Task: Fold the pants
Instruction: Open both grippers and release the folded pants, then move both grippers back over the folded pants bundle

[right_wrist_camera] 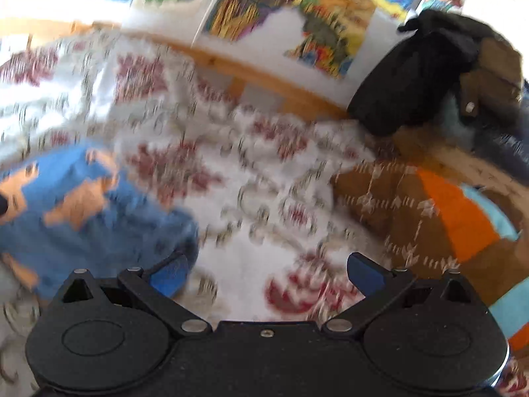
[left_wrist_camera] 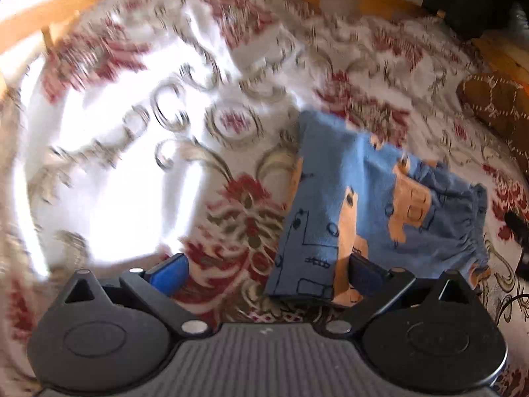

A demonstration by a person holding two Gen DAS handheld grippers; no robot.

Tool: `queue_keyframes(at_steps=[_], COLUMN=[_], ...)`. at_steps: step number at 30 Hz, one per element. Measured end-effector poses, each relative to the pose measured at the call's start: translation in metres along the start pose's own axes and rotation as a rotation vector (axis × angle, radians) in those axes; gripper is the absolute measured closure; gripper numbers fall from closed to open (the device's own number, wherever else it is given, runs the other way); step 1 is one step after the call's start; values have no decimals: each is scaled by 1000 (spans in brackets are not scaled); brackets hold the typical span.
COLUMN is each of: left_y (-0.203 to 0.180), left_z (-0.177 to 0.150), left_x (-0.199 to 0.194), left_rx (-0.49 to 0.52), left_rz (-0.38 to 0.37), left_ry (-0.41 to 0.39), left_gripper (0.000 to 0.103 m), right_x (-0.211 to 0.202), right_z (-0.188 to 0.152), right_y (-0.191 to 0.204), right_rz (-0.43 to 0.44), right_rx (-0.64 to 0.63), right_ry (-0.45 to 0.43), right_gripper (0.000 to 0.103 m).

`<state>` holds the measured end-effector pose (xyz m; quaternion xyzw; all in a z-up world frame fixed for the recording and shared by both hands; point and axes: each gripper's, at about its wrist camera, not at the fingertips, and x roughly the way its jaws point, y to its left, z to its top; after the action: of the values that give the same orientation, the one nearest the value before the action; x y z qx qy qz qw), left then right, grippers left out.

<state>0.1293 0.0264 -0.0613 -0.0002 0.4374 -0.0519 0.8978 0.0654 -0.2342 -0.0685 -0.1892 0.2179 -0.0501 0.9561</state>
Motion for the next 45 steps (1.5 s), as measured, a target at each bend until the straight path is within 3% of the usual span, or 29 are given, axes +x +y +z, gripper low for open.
queue_keyframes(at_steps=[4,8,12,14,17,22,26,29,31,33,35,37,42,45], left_y=[-17,-41,-54,-51,-39,-13,4,8,11,12,3,-4,-10,-15], left_z=[19,52,77,74,59,57,49,30,13,-4,-9,-4,17,26], left_x=[-18,7,61,77,85,62,27,17,21,22,15,0,-42,-47], left_rx=[97,183,247,270,300,200,185,256,301,355,409,398,326,288], left_rz=[84,84,158,133,82,37,52,125,209,245,289,274,246,172], left_ry=[-154,-182,-125,-106,-119,-113,-127,-99,-64,-78,-85,-111,-234,-253], left_gripper=[0,0,0,0,0,0,0,0,1,1,2,2,0,0], right_x=[11,37,59,75,86,84,42,13,5,7,4,-7,-32,-31], right_z=[21,30,34,28,20,26,30,25,13,-4,-16,-14,-7,-6], right_y=[7,22,38,45,39,17,5,18,33,45,43,35,37,44], right_rz=[77,107,142,138,125,59,113,180,167,156,145,141,129,138], right_rx=[-31,-51,-127,-174,-176,-97,-29,-83,-162,-214,-182,-145,-154,-183], right_ry=[-65,-74,-44,3,-2,12,-35,-35,-1,55,71,79,-6,-3], right_gripper=[1,1,1,1,1,1,1,1,1,1,1,1,1,1])
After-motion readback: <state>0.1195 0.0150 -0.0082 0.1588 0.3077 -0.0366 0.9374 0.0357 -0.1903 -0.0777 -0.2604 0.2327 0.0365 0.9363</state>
